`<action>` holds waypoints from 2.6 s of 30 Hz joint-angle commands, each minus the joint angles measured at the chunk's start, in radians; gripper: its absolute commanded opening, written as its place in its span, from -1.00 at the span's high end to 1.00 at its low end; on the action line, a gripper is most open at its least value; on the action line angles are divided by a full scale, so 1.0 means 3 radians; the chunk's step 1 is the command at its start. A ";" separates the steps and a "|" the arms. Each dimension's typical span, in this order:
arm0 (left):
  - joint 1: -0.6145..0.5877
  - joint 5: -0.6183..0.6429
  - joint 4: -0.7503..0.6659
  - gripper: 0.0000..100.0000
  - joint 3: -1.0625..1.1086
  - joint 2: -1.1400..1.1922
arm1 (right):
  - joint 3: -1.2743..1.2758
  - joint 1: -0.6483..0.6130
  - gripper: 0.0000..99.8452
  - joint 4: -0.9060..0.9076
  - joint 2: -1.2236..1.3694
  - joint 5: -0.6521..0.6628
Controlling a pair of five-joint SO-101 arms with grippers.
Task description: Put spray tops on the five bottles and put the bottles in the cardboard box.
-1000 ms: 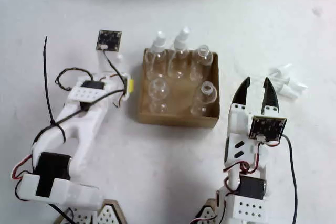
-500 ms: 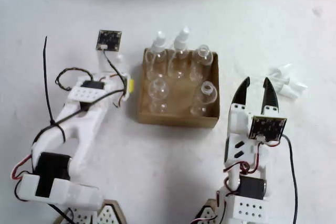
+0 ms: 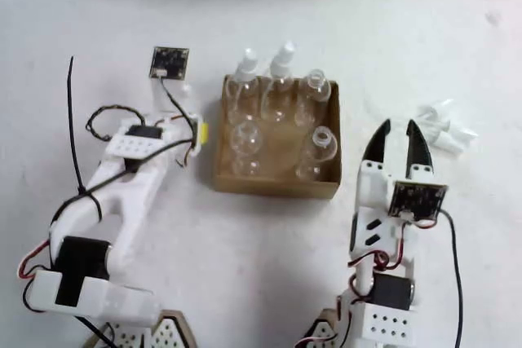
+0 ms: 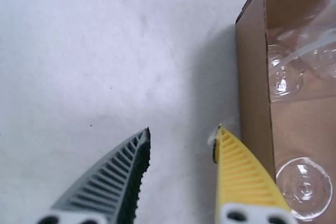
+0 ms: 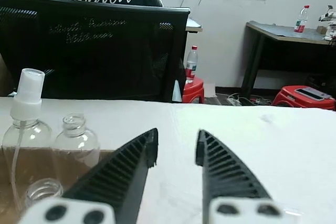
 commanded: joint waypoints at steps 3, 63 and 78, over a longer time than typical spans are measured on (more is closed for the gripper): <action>0.0028 -0.0031 -0.0087 0.62 -0.0169 -0.0008 | 0.0005 0.0376 0.87 -0.0315 0.0038 -0.0092; 0.0033 -0.0031 -0.0082 0.62 -0.0169 -0.0008 | -0.9211 0.1041 0.78 0.2877 0.9470 -0.1637; 0.0033 -0.0031 -0.0082 0.62 -0.0174 -0.0008 | -1.0152 0.1015 0.97 0.4063 0.9076 -0.1632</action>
